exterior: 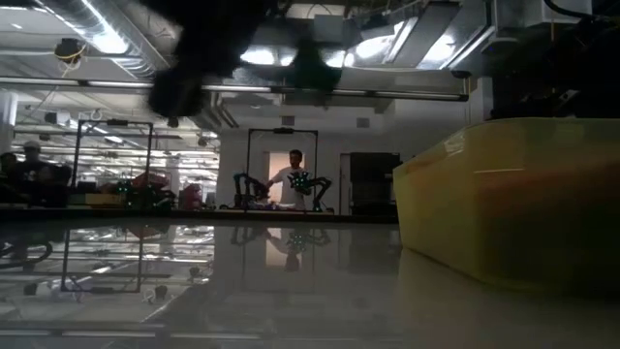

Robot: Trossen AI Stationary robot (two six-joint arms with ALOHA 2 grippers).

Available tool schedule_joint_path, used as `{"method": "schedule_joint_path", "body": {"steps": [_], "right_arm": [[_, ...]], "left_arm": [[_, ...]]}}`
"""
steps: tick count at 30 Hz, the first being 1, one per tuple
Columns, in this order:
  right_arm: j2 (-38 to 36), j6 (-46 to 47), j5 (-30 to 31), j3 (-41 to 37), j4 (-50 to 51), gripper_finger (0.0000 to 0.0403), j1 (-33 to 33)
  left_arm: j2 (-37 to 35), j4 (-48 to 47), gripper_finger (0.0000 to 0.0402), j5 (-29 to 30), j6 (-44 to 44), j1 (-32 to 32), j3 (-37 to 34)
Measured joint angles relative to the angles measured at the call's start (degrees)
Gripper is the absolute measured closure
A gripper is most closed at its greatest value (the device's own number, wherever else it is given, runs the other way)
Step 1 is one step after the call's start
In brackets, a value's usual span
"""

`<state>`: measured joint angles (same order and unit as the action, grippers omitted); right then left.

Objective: Sort blocks by size
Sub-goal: Put the long green game piece into the yellow bin

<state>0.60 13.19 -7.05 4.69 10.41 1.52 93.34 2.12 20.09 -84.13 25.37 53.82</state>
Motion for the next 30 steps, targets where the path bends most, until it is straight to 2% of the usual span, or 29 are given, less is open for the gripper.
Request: {"method": "schedule_joint_path", "body": {"steps": [3,7,12,17,21,26,30], "right_arm": [[0.01,0.0,0.0,0.0,0.0,0.0059,0.0],[0.0,0.0,0.0,0.0,0.0,0.0059,0.0],[0.02,0.01,0.0,0.0,0.0,0.0059,0.0],[0.0,0.01,0.0,0.0,0.0,0.0059,0.0],[0.02,0.0,0.0,0.0,-0.02,0.0059,0.0],[0.0,0.02,0.0,0.0,0.0,0.0059,0.0],[0.0,0.0,0.0,0.0,0.0,0.0059,0.0]], "left_arm": [[0.0,11.04,0.0303,2.61,8.55,-1.08,0.0],[0.85,20.58,0.0303,3.26,18.09,-2.58,0.01],[7.89,31.36,0.0298,0.57,29.4,-3.67,3.61],[15.33,31.83,0.0296,-3.25,38.22,-4.16,10.12],[20.03,31.44,0.0285,-3.6,42.88,-4.08,13.68],[23.64,31.34,0.0259,-3.6,43.63,-3.99,16.32],[23.94,28.86,0.0227,-3.64,41.06,-4.17,16.48]]}}
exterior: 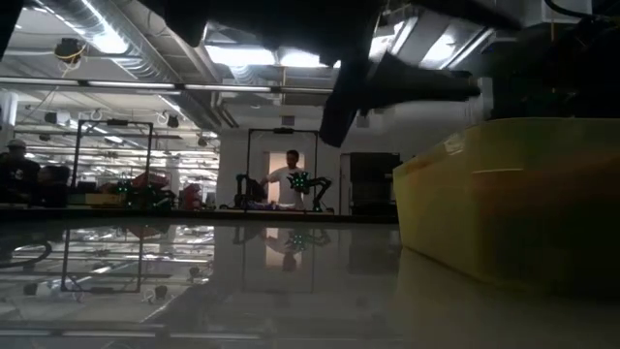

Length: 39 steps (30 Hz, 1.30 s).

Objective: Sort blocks by size
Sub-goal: Put the long green game piece into the yellow bin, then put the long green block into the yellow bin

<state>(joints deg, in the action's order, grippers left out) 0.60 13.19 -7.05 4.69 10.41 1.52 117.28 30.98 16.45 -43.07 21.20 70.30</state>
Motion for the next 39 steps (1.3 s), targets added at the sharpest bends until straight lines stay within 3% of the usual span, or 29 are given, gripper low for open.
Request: {"method": "schedule_joint_path", "body": {"steps": [4,7,12,16,23,27,32,39], "right_arm": [[0.0,0.0,0.0,0.0,0.0,0.0059,0.0],[0.0,0.02,0.0,0.0,0.0,0.0059,0.0],[0.02,0.01,0.01,0.0,0.0,0.0059,0.0],[0.02,0.02,0.02,0.0,0.0,0.0059,0.0],[0.0,0.0,0.0,0.0,0.0,0.0059,0.0],[0.02,0.02,0.0,0.0,0.0,0.0059,0.0],[0.01,0.01,0.0,0.0,0.0,0.0059,0.0],[0.02,0.0,0.0,0.0,0.0,0.0059,0.0]], "left_arm": [[-0.53,-3.38,0.0196,-1.0,0.01,-0.37,-0.02],[-2.86,-9.03,0.0184,-6.63,1.51,-1.32,-0.02],[-10.05,-30.24,0.0185,-19.61,-3.79,-3.84,0.0],[-14.86,-48.28,0.0191,-24.71,-8.81,-4.95,0.0],[-20.24,-79.14,0.0191,-25.68,-11.11,-3.7,0.0],[-20.39,-91.73,0.0191,-24.91,-9.35,-1.14,-0.36],[-20.42,-98.64,0.0192,-24.72,-12.54,1.43,-3.67],[-20.42,-99.18,0.0192,-24.68,-14.1,3.93,-9.32]]}}
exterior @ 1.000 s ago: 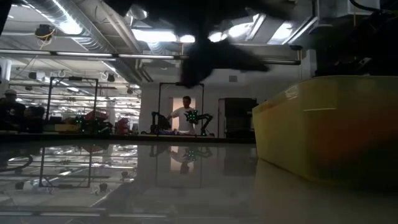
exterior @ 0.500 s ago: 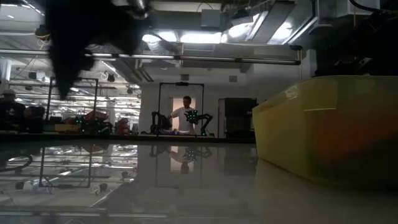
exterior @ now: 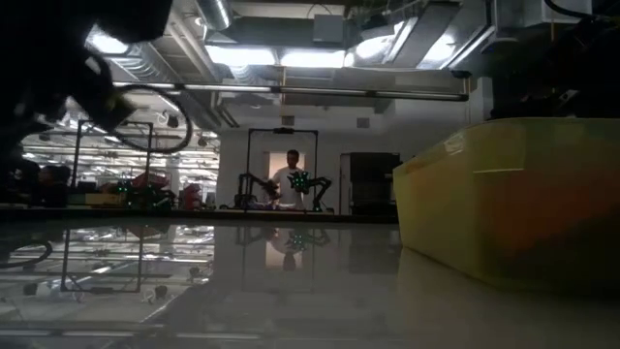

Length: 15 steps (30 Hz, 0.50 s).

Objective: Sort blocks by size
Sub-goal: Put the long green block into the yellow bin

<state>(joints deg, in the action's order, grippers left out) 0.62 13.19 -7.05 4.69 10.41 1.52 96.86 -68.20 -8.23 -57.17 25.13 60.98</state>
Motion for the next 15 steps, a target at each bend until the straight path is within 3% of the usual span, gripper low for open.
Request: {"method": "schedule_joint_path", "body": {"steps": [11,15], "right_arm": [[0.0,0.02,0.0,0.0,0.0,0.0059,0.0],[0.0,0.02,0.0,0.0,0.0,0.0059,0.0]], "left_arm": [[0.0,0.55,0.0192,0.0,-1.69,0.78,-7.77],[0.0,5.74,0.0192,-0.09,-2.69,0.78,-10.29]]}}
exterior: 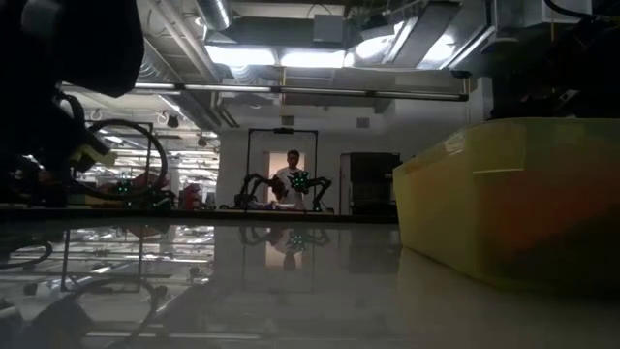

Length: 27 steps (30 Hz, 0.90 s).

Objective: Sort blocks by size
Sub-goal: Put the long green block into the yellow bin

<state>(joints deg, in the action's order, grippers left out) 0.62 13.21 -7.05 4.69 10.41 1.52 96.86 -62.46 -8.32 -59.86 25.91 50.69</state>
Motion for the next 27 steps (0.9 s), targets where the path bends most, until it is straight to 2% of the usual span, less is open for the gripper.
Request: {"method": "schedule_joint_path", "body": {"steps": [10,13,20,25,27], "right_arm": [[0.0,-0.02,0.0,0.0,0.0,0.0059,0.0],[0.0,0.0,0.0,0.0,0.0,0.0059,0.0],[-0.01,-0.01,0.0,0.0,0.0,0.0059,0.0],[0.0,-0.02,0.0,0.0,0.0,0.0059,0.0],[0.0,-0.02,0.0,0.0,0.0,0.0059,0.0]], "left_arm": [[-0.15,2.91,0.0199,-0.55,0.32,-0.02,-1.28],[-0.13,3.52,0.0227,-0.79,0.0,-0.02,-1.3],[-0.13,5.31,0.0323,-1.05,-0.98,-0.04,-1.2],[0.12,8.47,0.0324,0.05,-5.38,-0.4,1.55],[0.11,13.99,0.0324,1.96,-5.75,-0.6,3.18]]}}
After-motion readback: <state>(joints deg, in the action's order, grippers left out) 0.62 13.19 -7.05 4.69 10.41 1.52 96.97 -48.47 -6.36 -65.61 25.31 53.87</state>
